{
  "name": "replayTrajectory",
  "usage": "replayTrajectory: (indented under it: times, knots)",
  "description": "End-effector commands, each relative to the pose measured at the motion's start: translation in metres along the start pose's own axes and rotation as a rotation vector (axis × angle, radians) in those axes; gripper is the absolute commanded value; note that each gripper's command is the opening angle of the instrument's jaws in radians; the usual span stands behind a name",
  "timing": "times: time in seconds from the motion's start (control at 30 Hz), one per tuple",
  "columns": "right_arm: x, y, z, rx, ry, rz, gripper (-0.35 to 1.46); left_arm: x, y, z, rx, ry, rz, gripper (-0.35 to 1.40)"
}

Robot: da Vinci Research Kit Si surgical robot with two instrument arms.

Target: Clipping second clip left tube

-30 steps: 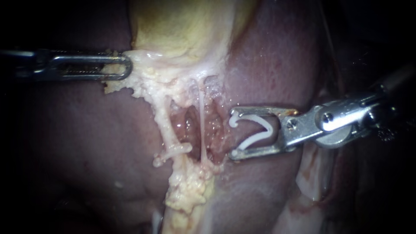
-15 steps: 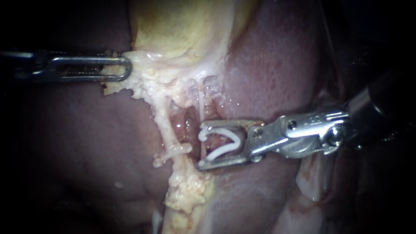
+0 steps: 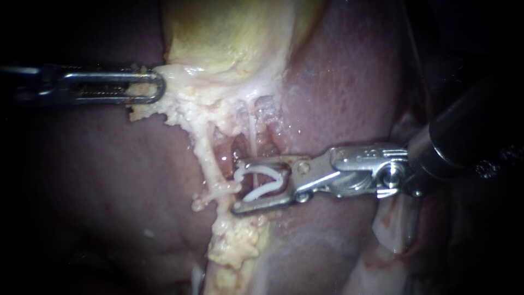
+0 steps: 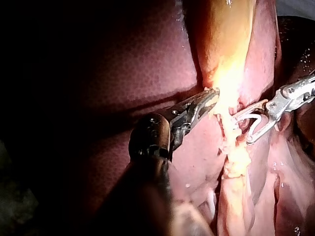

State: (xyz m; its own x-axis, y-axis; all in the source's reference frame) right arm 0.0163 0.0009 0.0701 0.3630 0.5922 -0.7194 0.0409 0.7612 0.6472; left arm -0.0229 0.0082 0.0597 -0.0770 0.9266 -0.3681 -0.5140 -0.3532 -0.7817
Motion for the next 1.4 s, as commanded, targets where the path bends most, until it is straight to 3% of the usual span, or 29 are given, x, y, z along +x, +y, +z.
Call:
replayTrajectory:
  times: [0.03, 0.27, 0.6, 1.03, 1.4]
  knots:
    - [-0.0001, 0.0001, 0.0000, 0.004, 0.002, -0.002, 0.50, 0.0000, 0.0000, 0.0000, -0.001, 0.000, 0.000, -0.35]
    - [-0.0005, 0.0014, 0.0001, 0.057, 0.021, 0.005, 0.50, 0.0000, 0.0001, 0.0000, -0.001, 0.000, 0.005, -0.35]
    - [0.0001, 0.0026, 0.0021, 0.192, 0.081, -0.030, 0.48, 0.0000, 0.0001, 0.0000, -0.001, 0.000, 0.005, -0.35]
    - [0.0002, 0.0031, 0.0060, 0.178, 0.080, -0.021, 0.48, 0.0000, 0.0001, 0.0001, -0.001, 0.001, 0.005, -0.35]
    - [0.0009, 0.0032, 0.0078, 0.186, 0.135, 0.027, 0.48, 0.0000, 0.0002, 0.0001, 0.000, 0.001, 0.005, -0.35]
